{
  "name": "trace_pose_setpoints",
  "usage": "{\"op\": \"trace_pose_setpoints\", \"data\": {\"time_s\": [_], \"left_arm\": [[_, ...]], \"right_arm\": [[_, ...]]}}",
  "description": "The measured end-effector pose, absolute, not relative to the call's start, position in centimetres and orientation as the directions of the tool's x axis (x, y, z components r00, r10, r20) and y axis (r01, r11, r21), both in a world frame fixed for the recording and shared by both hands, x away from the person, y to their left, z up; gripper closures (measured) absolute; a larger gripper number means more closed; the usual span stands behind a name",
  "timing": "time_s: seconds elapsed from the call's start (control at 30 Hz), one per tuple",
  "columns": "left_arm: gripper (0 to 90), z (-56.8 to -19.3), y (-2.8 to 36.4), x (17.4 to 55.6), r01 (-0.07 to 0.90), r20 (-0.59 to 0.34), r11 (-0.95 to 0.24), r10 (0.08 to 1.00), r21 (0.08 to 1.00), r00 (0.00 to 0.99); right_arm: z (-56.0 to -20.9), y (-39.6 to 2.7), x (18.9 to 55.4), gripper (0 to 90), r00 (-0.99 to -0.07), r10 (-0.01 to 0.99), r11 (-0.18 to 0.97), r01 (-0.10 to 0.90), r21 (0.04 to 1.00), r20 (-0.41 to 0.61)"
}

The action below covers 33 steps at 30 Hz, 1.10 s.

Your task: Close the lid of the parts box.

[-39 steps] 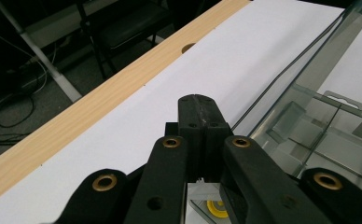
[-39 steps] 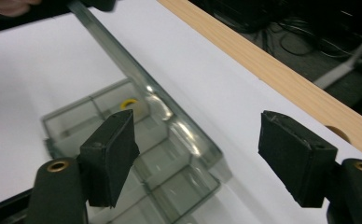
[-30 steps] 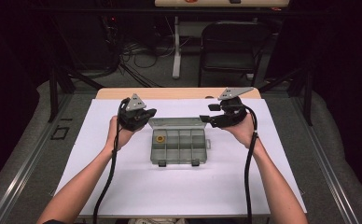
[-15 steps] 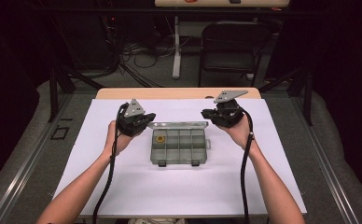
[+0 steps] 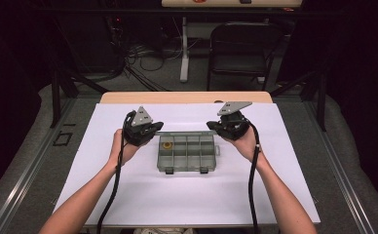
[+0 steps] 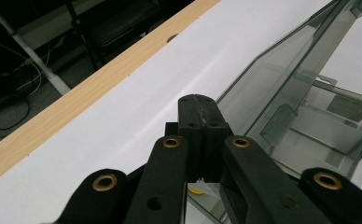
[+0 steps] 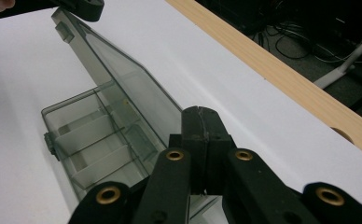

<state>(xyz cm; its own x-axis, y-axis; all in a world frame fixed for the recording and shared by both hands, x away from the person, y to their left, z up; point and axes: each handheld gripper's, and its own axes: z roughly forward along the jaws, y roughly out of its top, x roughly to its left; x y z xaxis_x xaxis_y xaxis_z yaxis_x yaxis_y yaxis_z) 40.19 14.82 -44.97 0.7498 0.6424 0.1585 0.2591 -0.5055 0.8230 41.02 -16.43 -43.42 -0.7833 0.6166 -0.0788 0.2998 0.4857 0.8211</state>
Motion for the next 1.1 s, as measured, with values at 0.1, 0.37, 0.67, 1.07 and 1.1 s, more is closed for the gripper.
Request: {"op": "trace_pose_setpoints", "data": {"time_s": [0.1, 0.37, 0.67, 1.07, 1.1], "left_arm": [[90.0, -45.1, 14.8, 39.9, 0.257, 0.159, -0.507, 0.639, 0.823, 0.752], [90.0, -45.7, 14.8, 39.1, 0.249, 0.165, -0.523, 0.622, 0.815, 0.765], [90.0, -46.5, 14.9, 38.4, 0.256, 0.162, -0.533, 0.616, 0.806, 0.771], [90.0, -48.5, 14.7, 37.4, 0.282, 0.136, -0.551, 0.598, 0.785, 0.79], [90.0, -48.6, 14.7, 37.4, 0.283, 0.134, -0.55, 0.598, 0.786, 0.79]], "right_arm": [[-43.7, -16.1, 40.7, 90.0, -0.786, 0.612, 0.491, 0.297, 0.819, -0.083], [-44.6, -15.8, 39.9, 90.0, -0.791, 0.606, 0.509, 0.3, 0.807, -0.088], [-45.7, -15.9, 39.0, 90.0, -0.794, 0.602, 0.514, 0.305, 0.802, -0.084], [-47.4, -16.1, 38.1, 90.0, -0.795, 0.602, 0.524, 0.318, 0.79, -0.079], [-47.6, -16.1, 38.0, 90.0, -0.796, 0.6, 0.525, 0.315, 0.791, -0.082]]}}
